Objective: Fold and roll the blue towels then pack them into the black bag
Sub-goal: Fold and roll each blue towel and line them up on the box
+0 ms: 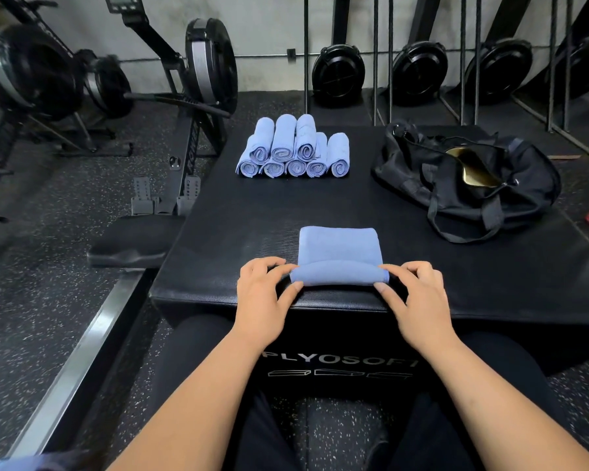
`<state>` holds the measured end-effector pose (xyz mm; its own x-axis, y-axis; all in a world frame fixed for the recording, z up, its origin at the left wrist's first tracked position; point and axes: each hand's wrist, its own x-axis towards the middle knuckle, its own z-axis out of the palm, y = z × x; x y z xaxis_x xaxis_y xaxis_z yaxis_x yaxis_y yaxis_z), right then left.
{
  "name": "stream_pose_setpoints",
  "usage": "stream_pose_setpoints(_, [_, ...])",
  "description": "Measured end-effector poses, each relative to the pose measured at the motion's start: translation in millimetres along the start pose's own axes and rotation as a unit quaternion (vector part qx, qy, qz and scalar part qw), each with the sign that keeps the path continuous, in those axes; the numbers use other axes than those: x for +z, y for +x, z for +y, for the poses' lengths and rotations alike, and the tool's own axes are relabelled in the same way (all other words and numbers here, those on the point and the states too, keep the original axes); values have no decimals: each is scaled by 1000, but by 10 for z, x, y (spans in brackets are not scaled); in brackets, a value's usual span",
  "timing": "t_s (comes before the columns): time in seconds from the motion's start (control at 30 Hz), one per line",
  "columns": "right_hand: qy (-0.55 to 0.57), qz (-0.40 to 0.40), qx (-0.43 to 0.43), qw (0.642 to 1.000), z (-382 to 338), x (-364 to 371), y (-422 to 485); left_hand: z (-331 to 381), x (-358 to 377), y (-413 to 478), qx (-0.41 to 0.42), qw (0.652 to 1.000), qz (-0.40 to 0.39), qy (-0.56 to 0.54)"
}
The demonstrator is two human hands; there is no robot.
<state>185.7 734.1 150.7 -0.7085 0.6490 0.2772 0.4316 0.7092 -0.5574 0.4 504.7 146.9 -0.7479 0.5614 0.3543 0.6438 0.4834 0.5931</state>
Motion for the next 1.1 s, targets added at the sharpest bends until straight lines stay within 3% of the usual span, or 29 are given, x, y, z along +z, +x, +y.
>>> stream_pose_setpoints(0.27, [67,-37,28,997,-11,-67,-15,-6,-50,-15,-10,999,-25,-44])
stream_pose_setpoints(0.5, [103,-4,52,993,-108,-99,-26,44,-53,-47,-36,995,-16,-87])
stream_pose_setpoints(0.67, [180,37,45,982,-142,-130,-47,182,-133,-57,14,996,33,-87])
stream_pose_setpoints(0.83, [153,47,21,987,-90,-58,-61,156,-48,-76,45,996,66,-46])
stream_pose_setpoints(1.1, [-3,16,-18,1000,-23,-3,-44,52,4,-58,28,999,-23,1])
